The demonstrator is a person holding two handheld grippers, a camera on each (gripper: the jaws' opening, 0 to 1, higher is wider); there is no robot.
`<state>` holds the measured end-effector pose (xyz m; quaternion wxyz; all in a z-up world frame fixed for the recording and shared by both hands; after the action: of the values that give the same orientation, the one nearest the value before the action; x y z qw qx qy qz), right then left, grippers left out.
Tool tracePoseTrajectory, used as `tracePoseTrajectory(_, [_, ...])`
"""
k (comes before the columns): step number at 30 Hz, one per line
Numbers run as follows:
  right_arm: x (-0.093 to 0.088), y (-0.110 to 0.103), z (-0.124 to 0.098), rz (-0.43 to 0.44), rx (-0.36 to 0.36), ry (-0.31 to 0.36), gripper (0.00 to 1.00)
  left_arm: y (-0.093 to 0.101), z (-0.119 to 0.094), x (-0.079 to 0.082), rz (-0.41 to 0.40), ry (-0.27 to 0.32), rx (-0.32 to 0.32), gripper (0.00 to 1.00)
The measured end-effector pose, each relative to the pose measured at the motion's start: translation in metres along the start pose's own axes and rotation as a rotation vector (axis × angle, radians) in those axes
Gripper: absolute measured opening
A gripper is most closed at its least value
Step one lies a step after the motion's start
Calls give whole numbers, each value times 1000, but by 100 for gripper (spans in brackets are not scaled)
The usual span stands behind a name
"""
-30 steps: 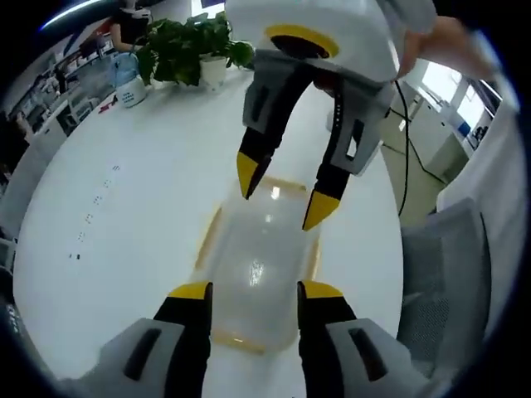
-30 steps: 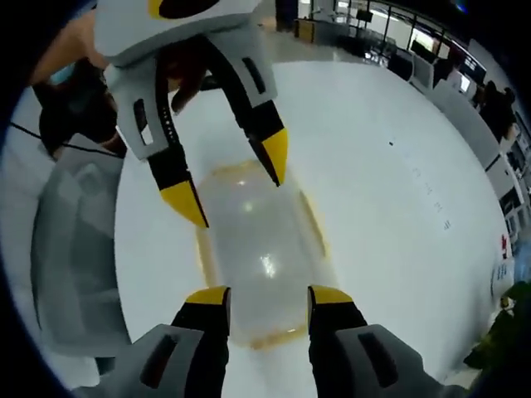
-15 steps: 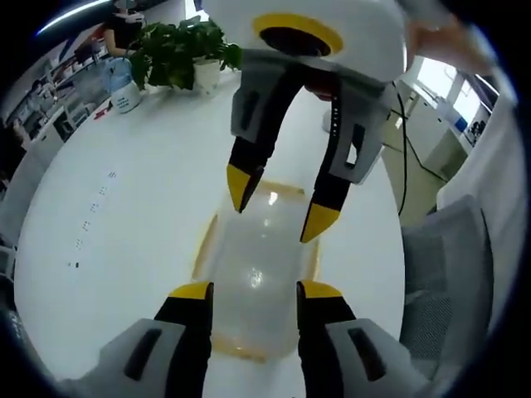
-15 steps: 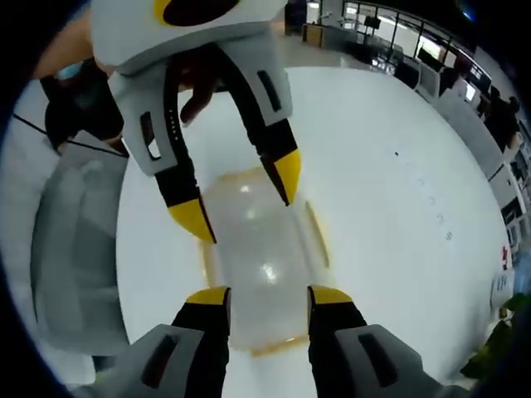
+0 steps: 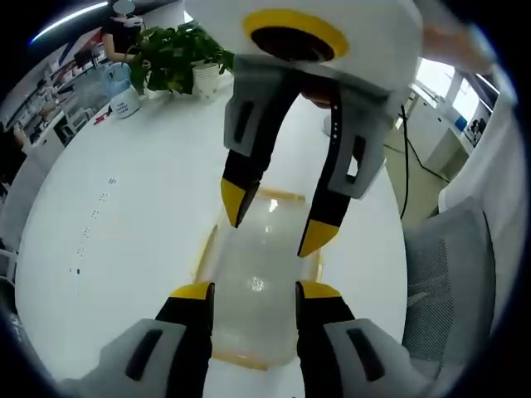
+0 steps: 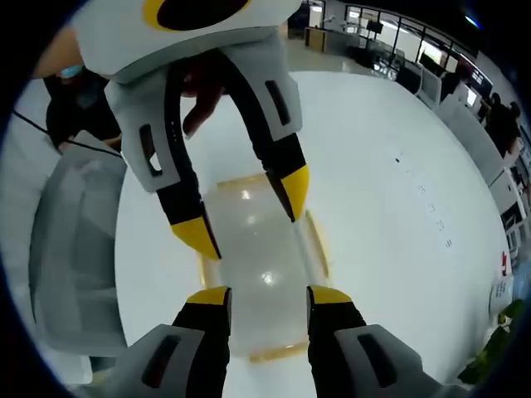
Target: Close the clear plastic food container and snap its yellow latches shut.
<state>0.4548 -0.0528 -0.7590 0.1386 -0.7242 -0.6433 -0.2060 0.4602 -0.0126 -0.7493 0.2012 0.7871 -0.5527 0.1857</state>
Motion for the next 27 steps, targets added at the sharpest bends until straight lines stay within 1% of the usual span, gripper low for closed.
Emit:
tracePoseTrajectory(12, [5,5,3,-3,-8,21,35,5,4,-1,0,2,-9,39])
tracePoseTrajectory(14, [6,5,3,-1,-7,26,35,5,5,-1,-19,15,-8,39])
tracePoseTrajectory(19, [7,7,5,-8,-11,28,35,9,6,-5,-15,5,-11,39])
tracePoseTrajectory(27, [8,11,6,-7,-19,37,35,11,8,-10,-28,6,-15,39])
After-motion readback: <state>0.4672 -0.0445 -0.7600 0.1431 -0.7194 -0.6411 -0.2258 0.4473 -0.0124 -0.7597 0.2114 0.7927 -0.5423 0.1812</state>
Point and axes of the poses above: the point that each gripper's makers call its tool centre point, and the gripper's own axes: z roughly forward along the fingers, y roughly to its right, x roughly out of its top, the point moved 2 cm from there along -z, roughly backward along the fingers, and after that the axes turned 11 degrees about -z, right-handed, at the moved point
